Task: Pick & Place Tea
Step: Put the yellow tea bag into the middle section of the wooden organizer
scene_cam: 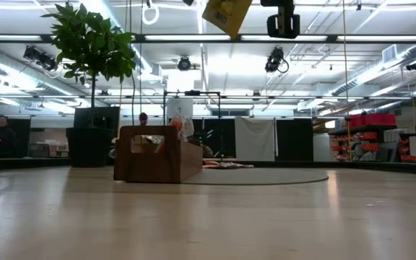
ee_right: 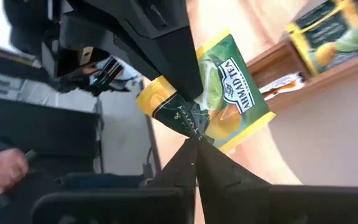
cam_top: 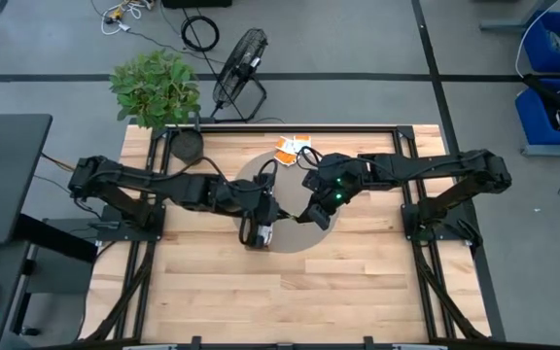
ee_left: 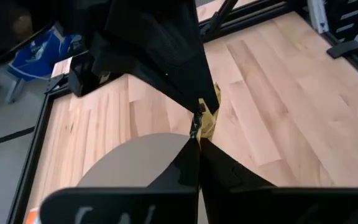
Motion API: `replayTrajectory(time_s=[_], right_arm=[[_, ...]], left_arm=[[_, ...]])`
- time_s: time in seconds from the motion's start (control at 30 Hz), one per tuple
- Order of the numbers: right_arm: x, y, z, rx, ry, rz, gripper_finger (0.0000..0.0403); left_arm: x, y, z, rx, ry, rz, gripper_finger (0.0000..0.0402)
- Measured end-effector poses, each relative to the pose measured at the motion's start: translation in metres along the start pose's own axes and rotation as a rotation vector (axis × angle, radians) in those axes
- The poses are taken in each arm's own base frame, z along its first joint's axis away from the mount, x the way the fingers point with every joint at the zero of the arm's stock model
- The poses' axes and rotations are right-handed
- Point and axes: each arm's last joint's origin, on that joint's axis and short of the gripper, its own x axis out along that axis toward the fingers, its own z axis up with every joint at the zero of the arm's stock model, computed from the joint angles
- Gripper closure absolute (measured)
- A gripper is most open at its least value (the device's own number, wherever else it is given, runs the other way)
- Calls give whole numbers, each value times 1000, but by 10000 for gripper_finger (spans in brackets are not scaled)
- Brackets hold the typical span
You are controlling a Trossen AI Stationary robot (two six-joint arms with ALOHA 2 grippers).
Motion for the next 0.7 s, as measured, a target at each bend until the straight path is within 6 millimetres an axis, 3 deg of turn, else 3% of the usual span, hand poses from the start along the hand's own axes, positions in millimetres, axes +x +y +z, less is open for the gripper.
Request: replayTrajectory(time_s=[0.27, 0.47, 0.7], right_arm=[[-7, 8, 1, -106, -7, 90, 320], [-31, 25, 3, -282, -142, 160, 278], [-56, 32, 0, -456, -266, 100, 247]], left_arm=[[-15, -3, 6, -44, -36, -2, 400], [-35, -4, 13, -92, -94, -47, 400], [-65, 2, 28, -126, -265, -148, 400]])
